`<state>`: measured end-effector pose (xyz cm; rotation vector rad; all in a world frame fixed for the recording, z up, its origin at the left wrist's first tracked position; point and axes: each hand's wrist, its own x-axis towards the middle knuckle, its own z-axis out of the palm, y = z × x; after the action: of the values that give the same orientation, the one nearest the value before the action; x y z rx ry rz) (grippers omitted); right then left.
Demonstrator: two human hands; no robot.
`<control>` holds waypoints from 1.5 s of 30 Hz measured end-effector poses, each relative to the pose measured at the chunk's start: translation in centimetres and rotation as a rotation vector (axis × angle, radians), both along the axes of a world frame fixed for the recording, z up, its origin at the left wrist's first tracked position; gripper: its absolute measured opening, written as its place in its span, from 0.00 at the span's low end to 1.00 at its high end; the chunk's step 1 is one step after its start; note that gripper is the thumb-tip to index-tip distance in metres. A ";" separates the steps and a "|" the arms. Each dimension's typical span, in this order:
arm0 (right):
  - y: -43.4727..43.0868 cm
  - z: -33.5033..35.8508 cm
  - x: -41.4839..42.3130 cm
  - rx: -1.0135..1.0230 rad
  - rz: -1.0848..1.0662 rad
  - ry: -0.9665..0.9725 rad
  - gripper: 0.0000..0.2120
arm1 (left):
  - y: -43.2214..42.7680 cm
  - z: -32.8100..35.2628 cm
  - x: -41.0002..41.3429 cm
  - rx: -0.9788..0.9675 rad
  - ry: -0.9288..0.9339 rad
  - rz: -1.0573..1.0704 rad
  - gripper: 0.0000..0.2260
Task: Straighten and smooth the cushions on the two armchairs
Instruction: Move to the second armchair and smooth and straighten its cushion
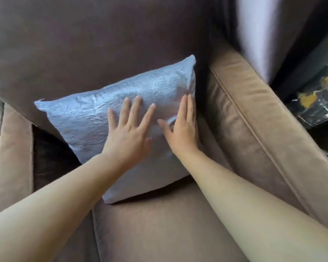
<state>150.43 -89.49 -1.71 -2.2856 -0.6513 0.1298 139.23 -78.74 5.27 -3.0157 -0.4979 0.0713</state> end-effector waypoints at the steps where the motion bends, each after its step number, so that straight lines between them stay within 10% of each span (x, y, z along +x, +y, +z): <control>1: -0.2 -0.7 -0.6 0.028 -0.039 0.049 0.48 | -0.6 -0.2 1.6 0.001 -0.001 -0.052 0.38; 12: -6.6 -8.7 -1.0 0.020 -0.141 0.534 0.53 | 2.5 -2.2 6.0 0.138 0.004 -0.193 0.41; 27: -9.1 -8.3 -2.6 -0.216 -0.087 0.461 0.49 | 1.7 -2.6 2.5 -0.047 -0.222 0.024 0.39; 38: 3.3 5.4 -5.8 -0.120 0.424 -0.236 0.33 | -0.7 -8.3 -10.4 -0.427 -0.567 0.721 0.46; 45: 13.1 7.8 -8.0 -0.370 0.694 -0.371 0.44 | -1.2 -12.0 -13.5 -0.872 -0.611 0.984 0.49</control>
<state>142.41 -76.38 6.07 -2.3413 -1.7233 0.1652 125.70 -79.93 -6.73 -3.0297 -2.5012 -0.7676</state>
